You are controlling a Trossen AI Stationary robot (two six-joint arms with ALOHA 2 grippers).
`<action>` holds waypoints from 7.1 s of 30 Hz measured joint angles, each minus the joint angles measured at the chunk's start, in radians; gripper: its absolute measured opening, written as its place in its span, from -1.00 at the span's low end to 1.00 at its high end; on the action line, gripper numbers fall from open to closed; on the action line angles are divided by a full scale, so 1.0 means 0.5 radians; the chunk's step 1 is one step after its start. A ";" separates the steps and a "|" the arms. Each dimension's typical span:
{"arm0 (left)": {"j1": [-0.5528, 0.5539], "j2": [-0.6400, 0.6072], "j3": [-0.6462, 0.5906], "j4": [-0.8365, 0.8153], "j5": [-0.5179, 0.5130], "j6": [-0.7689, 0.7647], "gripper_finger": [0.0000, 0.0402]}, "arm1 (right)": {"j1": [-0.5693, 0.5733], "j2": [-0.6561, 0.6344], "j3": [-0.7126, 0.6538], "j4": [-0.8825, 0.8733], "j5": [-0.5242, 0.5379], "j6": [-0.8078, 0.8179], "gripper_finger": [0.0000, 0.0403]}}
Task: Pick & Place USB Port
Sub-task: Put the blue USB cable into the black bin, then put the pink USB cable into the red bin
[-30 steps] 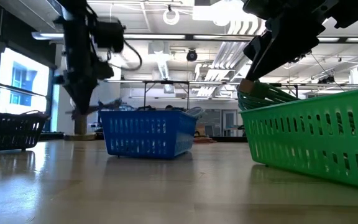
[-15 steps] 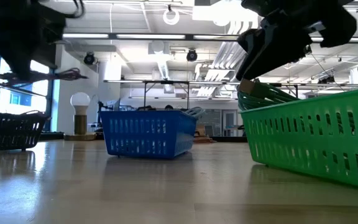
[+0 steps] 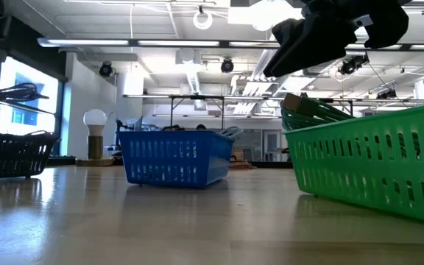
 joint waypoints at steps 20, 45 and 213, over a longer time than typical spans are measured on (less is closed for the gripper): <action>-0.081 0.114 0.003 -0.235 -0.141 0.022 -0.99 | 0.003 0.000 0.000 -0.003 -0.166 0.157 -0.50; 0.062 0.071 -0.149 -0.170 -0.187 0.286 -0.97 | 0.002 0.000 0.000 0.044 -0.153 0.186 -0.50; 0.455 0.073 0.602 0.001 -1.559 2.445 -0.16 | -1.263 1.980 2.568 0.487 -2.249 0.395 -0.50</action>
